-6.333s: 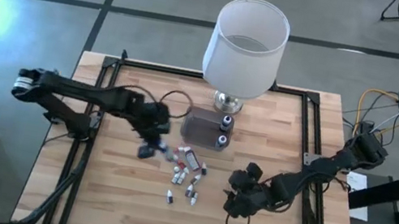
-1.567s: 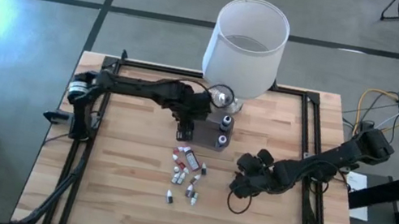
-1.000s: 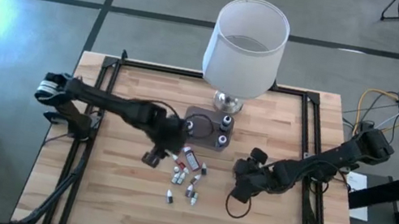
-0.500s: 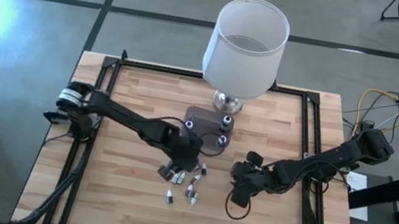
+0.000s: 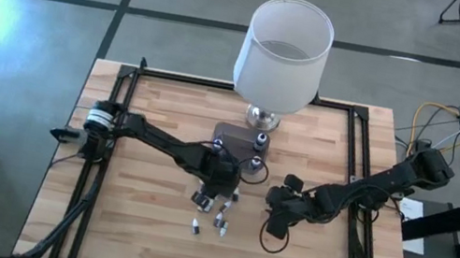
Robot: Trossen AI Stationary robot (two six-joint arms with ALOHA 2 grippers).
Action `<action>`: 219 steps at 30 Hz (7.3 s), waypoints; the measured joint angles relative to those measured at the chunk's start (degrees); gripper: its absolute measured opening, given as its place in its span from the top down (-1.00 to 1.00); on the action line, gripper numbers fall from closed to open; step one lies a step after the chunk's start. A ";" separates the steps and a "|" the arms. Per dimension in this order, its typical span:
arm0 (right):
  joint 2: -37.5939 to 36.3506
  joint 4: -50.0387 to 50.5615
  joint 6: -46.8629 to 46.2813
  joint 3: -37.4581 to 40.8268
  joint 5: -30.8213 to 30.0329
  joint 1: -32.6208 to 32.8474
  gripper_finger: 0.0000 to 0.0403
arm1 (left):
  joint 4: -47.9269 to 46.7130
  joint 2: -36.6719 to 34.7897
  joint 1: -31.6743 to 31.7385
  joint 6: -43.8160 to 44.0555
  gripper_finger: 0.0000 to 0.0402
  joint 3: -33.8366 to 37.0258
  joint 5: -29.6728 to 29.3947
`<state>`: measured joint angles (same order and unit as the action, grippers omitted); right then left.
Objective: Pick & Place food coloring
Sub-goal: Put the big red food coloring bottle into the black bin
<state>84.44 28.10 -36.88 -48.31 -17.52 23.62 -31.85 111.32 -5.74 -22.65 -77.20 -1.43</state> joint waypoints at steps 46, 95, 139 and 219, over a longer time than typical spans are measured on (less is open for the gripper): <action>0.00 -0.63 -0.63 0.00 -1.98 -0.67 0.08 | 7.29 -20.48 0.11 18.86 0.28 26.85 0.45; 0.00 -0.37 -0.59 1.42 -3.41 -3.43 0.08 | -58.14 -18.62 3.40 22.74 0.64 -3.14 2.94; 0.06 0.85 -22.57 2.08 -0.22 -5.16 0.08 | -48.80 -15.21 -5.25 70.07 0.58 24.82 46.70; 0.09 1.60 -15.64 3.13 4.40 -14.84 0.08 | -38.80 -43.99 -39.45 84.59 0.23 21.86 -8.17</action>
<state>84.53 29.69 -52.53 -45.19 -13.12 8.78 -70.66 67.33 -45.19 61.94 -55.34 -9.60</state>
